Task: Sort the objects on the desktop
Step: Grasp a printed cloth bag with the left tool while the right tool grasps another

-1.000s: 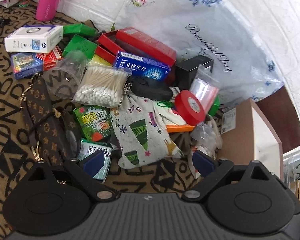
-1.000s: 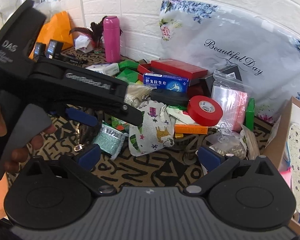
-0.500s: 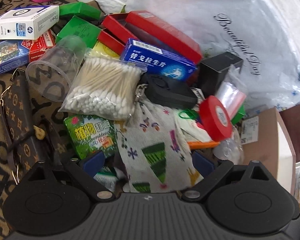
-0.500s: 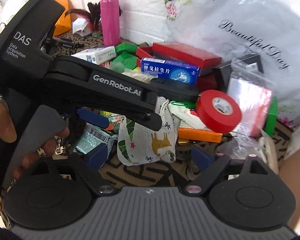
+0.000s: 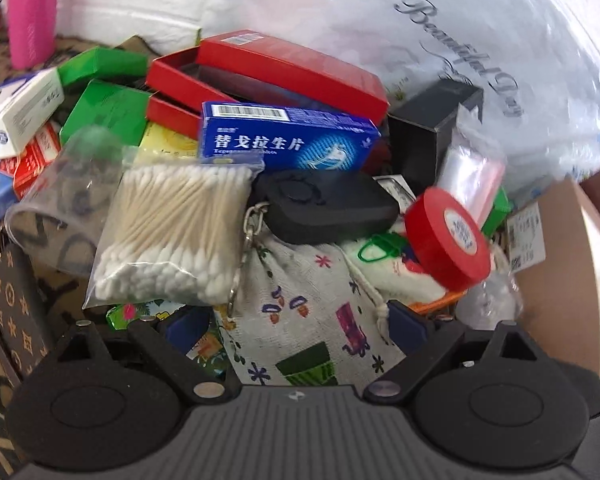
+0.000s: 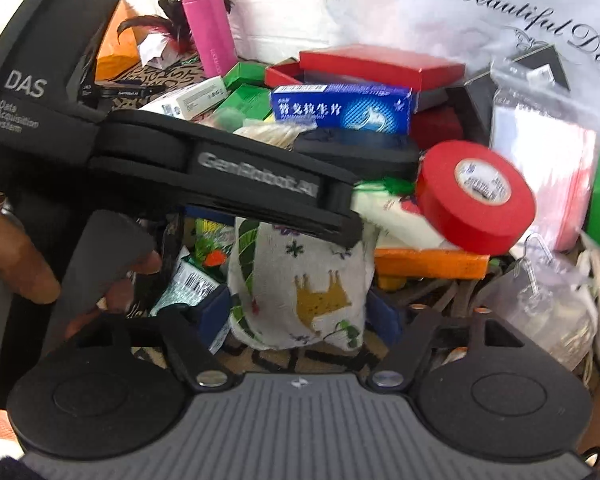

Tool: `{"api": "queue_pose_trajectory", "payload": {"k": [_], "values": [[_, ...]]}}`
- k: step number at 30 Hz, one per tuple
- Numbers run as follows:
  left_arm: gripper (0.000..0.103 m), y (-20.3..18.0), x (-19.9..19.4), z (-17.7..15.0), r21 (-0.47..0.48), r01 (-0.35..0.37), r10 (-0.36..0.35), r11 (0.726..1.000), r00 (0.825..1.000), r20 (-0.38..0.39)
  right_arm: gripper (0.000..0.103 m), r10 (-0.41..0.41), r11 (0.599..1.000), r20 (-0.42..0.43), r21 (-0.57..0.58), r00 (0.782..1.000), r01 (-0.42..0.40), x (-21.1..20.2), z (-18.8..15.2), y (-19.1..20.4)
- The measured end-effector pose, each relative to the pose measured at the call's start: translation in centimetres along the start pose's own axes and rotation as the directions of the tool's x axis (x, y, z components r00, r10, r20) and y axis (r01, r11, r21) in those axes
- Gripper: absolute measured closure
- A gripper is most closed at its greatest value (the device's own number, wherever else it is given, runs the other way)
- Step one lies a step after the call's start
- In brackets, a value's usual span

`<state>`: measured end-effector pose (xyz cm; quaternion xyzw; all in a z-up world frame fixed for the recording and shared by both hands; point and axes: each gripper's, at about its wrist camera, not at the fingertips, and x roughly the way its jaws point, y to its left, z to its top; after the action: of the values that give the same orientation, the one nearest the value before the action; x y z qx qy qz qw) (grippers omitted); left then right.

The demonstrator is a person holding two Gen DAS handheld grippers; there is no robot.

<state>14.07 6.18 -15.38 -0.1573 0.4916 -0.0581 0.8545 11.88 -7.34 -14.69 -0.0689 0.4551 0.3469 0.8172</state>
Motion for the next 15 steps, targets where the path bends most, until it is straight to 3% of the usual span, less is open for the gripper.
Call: {"api": "queue_pose_trajectory", "payload": {"k": [1,2,4,7,11,15], "values": [[0.011,0.0,-0.1,-0.1,-0.003,-0.005,0.005,1.0,1.0,0.009,0.048,-0.014,1.0,-0.004,-0.01,1.0,0.014,-0.1,-0.1,0.1],[0.02,0.1,-0.3,-0.3,-0.013,0.014,-0.014,1.0,1.0,0.006,0.053,-0.02,1.0,-0.007,-0.019,1.0,0.02,-0.3,-0.1,0.2],[0.026,0.4,-0.7,-0.4,-0.053,0.043,-0.043,0.998,0.999,-0.013,0.064,-0.007,1.0,-0.007,-0.026,1.0,0.007,-1.0,-0.2,0.3],[0.034,0.1,-1.6,-1.0,-0.067,0.076,-0.079,0.995,0.996,-0.041,0.066,-0.008,0.997,-0.012,-0.073,1.0,0.007,-2.3,-0.7,1.0],[0.037,-1.4,-3.4,-3.1,-0.046,0.125,-0.128,0.991,0.99,-0.06,0.068,0.004,0.997,-0.008,-0.074,1.0,-0.004,-5.2,-2.7,1.5],[0.039,-4.1,-4.5,-5.4,0.03,0.189,-0.186,0.981,0.978,-0.093,0.069,-0.002,0.999,-0.008,-0.047,1.0,0.002,-8.2,-5.4,1.4]]}}
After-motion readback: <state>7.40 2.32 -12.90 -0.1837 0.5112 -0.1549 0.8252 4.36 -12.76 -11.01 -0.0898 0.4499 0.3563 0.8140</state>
